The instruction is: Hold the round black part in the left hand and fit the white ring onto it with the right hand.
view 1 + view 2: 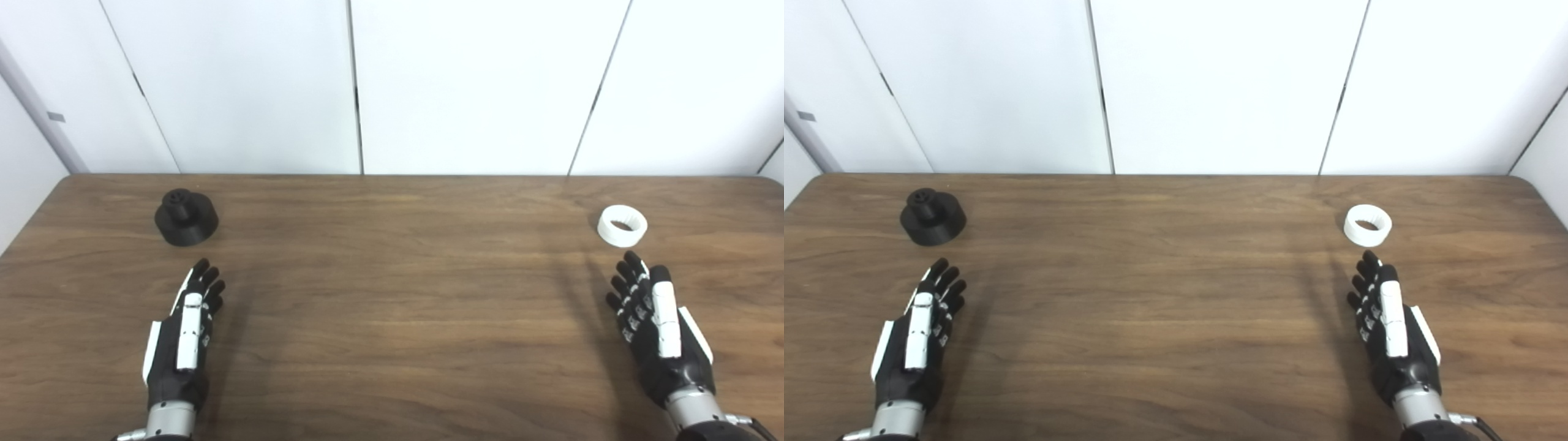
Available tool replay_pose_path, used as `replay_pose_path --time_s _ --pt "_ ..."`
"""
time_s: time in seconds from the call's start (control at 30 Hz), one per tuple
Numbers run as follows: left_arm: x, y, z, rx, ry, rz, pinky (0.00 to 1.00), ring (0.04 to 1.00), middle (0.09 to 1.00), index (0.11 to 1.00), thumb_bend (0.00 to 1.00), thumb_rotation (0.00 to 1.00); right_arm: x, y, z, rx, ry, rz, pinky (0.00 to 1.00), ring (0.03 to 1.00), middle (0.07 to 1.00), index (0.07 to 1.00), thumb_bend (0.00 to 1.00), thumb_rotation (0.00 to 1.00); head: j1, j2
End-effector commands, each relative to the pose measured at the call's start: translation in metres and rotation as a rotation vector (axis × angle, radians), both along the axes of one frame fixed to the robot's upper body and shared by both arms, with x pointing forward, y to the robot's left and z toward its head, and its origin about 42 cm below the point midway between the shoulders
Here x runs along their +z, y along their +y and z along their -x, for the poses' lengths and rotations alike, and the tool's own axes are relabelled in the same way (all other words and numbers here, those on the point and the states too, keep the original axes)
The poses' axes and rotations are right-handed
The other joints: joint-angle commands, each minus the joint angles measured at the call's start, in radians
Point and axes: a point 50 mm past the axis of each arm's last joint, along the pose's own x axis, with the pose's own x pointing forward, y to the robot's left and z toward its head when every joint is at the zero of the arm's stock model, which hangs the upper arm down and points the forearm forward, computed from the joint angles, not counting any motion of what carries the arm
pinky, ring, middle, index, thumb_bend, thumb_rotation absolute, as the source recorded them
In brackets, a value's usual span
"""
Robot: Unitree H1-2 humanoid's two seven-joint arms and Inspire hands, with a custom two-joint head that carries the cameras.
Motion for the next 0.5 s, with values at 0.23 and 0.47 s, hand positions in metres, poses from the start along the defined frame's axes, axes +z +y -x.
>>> replay_pose_path --time_s 0.23,0.47 --pt "0.0152 -0.0033 -0.0047 0.0 -0.074 -0.02 0.95 0.925 0.941 0.942 0.47 0.9 0.0067 -0.0064 0.0075 0.009 -0.023 0.02 1.0 1.0 1.0 1.0 0.56 1.0 0.006 -0.003" --pt "0.015 -0.0044 -0.0041 -0.001 -0.082 -0.022 0.94 0.923 0.941 0.943 0.47 0.89 0.0066 -0.0073 0.0083 0.007 -0.023 0.026 1.0 1.0 1.0 1.0 0.56 1.0 0.026 -0.009"
